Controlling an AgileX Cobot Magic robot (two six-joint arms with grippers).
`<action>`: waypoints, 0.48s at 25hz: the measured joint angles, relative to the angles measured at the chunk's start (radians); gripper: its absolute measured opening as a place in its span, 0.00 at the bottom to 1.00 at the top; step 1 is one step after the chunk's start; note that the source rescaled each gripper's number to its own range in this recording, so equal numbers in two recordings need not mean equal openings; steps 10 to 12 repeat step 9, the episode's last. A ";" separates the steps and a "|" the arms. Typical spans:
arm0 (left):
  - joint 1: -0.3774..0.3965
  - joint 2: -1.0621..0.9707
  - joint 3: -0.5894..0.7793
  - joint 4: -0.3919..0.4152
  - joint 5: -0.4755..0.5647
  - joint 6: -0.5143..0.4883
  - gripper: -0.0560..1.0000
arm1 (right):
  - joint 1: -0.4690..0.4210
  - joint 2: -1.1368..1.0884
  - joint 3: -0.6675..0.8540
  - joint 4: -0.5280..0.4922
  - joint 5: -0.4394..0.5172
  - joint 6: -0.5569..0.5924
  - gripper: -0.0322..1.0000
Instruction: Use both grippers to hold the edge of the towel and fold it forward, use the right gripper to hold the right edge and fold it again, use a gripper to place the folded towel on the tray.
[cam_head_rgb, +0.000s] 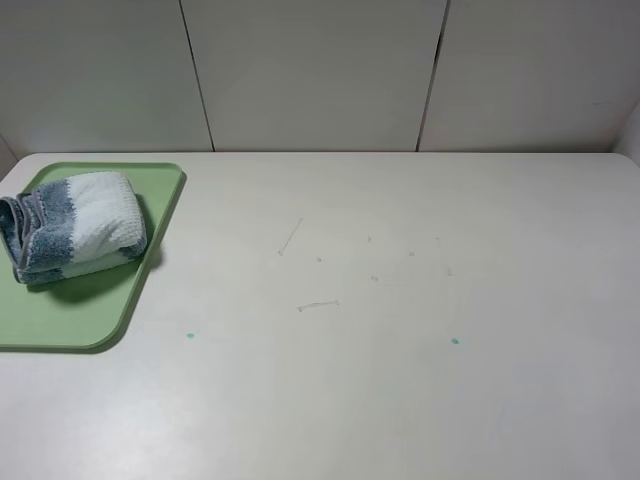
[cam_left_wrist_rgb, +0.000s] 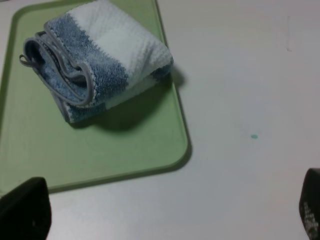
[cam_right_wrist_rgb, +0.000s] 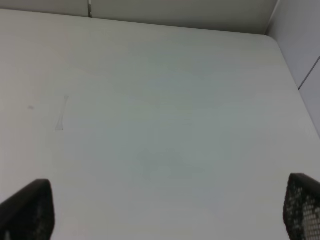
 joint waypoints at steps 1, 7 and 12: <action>0.000 0.000 0.000 0.000 0.000 0.000 1.00 | 0.000 0.000 0.000 0.000 0.000 0.000 1.00; 0.000 0.000 0.000 0.000 -0.001 0.000 1.00 | 0.000 0.000 0.000 0.000 0.001 0.000 1.00; 0.000 0.000 0.000 0.000 -0.001 0.000 1.00 | 0.000 0.000 0.000 0.000 0.001 0.000 1.00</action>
